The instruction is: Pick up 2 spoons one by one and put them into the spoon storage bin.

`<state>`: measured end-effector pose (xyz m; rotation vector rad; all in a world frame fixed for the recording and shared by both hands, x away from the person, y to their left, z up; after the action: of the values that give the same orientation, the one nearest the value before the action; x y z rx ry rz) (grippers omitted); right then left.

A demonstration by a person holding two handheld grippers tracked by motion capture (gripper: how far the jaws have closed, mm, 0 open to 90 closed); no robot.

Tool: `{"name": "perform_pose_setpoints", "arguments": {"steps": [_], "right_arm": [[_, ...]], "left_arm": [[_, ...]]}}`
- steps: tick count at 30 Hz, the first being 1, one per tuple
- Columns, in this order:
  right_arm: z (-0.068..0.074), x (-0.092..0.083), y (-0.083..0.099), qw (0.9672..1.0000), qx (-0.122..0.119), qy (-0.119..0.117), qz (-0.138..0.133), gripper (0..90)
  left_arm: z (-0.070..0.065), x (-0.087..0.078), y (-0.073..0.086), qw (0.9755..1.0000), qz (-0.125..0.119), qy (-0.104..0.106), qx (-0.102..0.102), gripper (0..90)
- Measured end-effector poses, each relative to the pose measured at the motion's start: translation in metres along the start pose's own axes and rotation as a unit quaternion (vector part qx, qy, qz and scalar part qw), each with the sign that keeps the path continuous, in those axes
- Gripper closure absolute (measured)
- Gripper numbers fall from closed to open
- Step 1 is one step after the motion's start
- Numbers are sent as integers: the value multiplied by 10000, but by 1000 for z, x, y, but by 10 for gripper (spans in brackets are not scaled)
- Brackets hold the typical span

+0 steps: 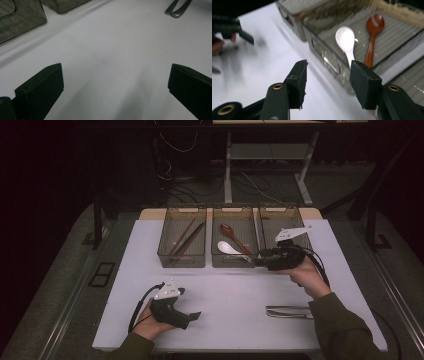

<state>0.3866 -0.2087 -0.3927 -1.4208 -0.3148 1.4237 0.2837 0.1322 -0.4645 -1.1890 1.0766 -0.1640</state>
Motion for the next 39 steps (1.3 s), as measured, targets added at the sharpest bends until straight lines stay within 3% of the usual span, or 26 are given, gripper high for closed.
{"name": "perform_pose_setpoints", "arguments": {"steps": [10,21,28,39], "right_arm": [[8,-18,29,9998,-53,-19,203,660],[20,-30,63,9979,-176,-225,583,868],[31,-34,82,9967,-240,-309,716,894],[44,-32,112,9921,-393,-386,1129,895]], "left_arm": [[0,-1,0,10000,-21,-15,-18,0],[1,-1,-1,10000,-26,-44,-23,0],[1,-1,-1,10000,-28,-45,-7,0],[0,-2,-1,10000,-23,-51,0,0]]}}
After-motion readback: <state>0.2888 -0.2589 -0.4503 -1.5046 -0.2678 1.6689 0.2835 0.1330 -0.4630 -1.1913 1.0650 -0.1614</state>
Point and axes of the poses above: each handheld gripper's, and its own axes: x roughly forward along the jaws, y roughly out of its underside, z roughly to its left, the point moved 3 cm from there along x, roughly forward along the jaws, and after that the axes turned 9 degrees about -y, right-handed, at the moved point
